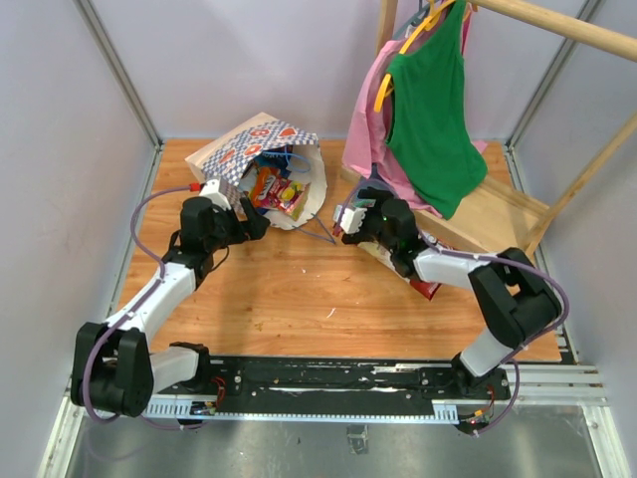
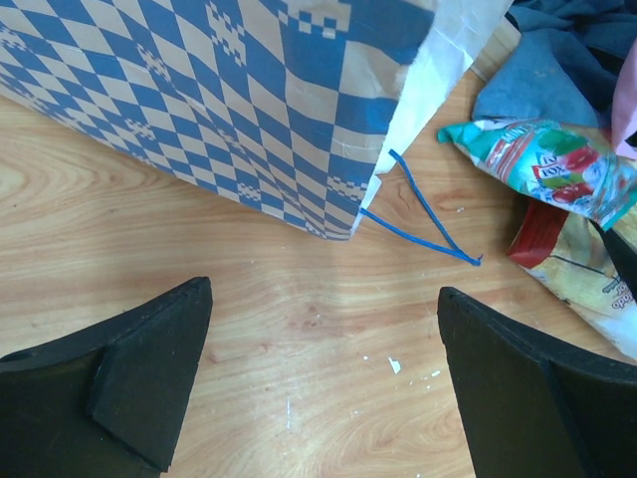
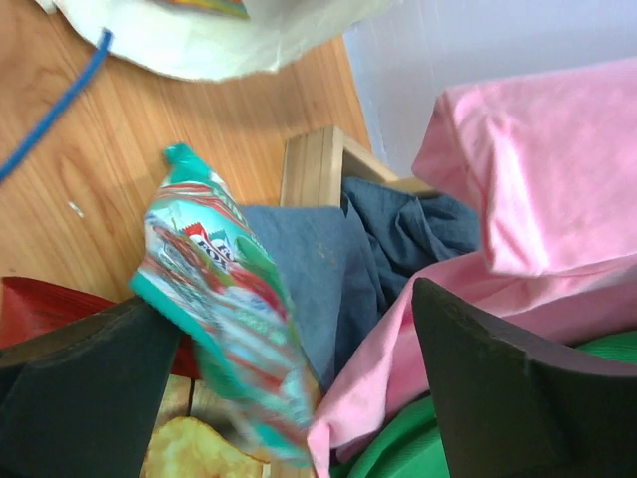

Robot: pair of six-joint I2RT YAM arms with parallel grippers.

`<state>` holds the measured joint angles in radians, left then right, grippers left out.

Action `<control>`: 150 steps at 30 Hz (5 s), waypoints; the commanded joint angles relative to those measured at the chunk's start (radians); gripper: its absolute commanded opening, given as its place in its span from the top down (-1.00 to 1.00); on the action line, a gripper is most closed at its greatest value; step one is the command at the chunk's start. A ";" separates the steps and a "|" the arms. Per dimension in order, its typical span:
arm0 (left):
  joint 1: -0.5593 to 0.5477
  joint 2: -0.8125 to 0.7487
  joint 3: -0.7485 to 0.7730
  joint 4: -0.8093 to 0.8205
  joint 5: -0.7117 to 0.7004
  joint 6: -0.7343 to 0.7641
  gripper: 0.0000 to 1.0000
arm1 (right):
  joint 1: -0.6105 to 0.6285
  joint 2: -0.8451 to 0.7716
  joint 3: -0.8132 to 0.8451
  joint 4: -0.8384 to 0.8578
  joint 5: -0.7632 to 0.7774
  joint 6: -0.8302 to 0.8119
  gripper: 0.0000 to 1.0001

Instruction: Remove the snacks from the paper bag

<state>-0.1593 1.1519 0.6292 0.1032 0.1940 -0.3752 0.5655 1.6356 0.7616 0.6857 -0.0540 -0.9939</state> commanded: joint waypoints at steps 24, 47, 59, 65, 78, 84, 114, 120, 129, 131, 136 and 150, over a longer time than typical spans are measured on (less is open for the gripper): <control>-0.051 0.125 0.189 -0.052 -0.401 0.121 -0.49 | -0.010 0.282 0.550 -0.045 -0.045 1.109 -0.79; -0.189 0.220 0.313 -0.147 -0.606 0.100 -0.26 | -0.099 0.606 0.824 -0.049 -0.227 1.225 0.43; -0.201 0.211 0.268 -0.137 -0.738 0.094 0.83 | -0.092 0.606 0.790 -0.006 -0.259 1.267 0.99; -0.151 0.266 0.298 -0.184 -0.780 0.111 0.99 | -0.049 0.641 0.839 -0.030 -0.246 1.252 0.99; 0.051 0.294 0.343 -0.198 -0.724 0.123 0.99 | 0.032 0.830 1.170 -0.190 -0.235 1.263 0.99; 0.080 0.346 0.406 -0.200 -0.706 0.137 0.99 | 0.047 0.965 1.452 -0.322 -0.230 1.280 0.99; 0.129 0.167 0.157 -0.030 -0.470 0.103 0.75 | 0.147 0.404 0.490 0.016 -0.099 2.191 -0.97; 0.131 0.158 0.148 -0.019 -0.427 0.132 0.52 | 0.154 0.673 0.761 0.064 -0.200 2.494 -0.97; 0.139 0.120 0.165 -0.041 -0.337 0.145 -0.91 | 0.174 0.718 0.880 -0.189 -0.096 2.487 -0.97; 0.139 0.099 0.168 -0.045 -0.319 0.150 -0.95 | 0.174 0.728 0.901 -0.219 -0.079 2.490 -0.97; 0.139 0.049 0.175 -0.057 -0.270 0.137 -0.98 | 0.178 0.777 0.978 -0.268 -0.075 2.512 -0.86; 0.139 -0.016 0.193 -0.089 -0.214 0.124 -0.99 | 0.192 0.783 1.017 -0.439 0.011 2.448 -0.38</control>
<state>-0.0273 1.1687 0.7856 0.0223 -0.0406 -0.2554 0.7345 2.4336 1.8023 0.3130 -0.0998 1.4849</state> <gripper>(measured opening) 0.994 0.703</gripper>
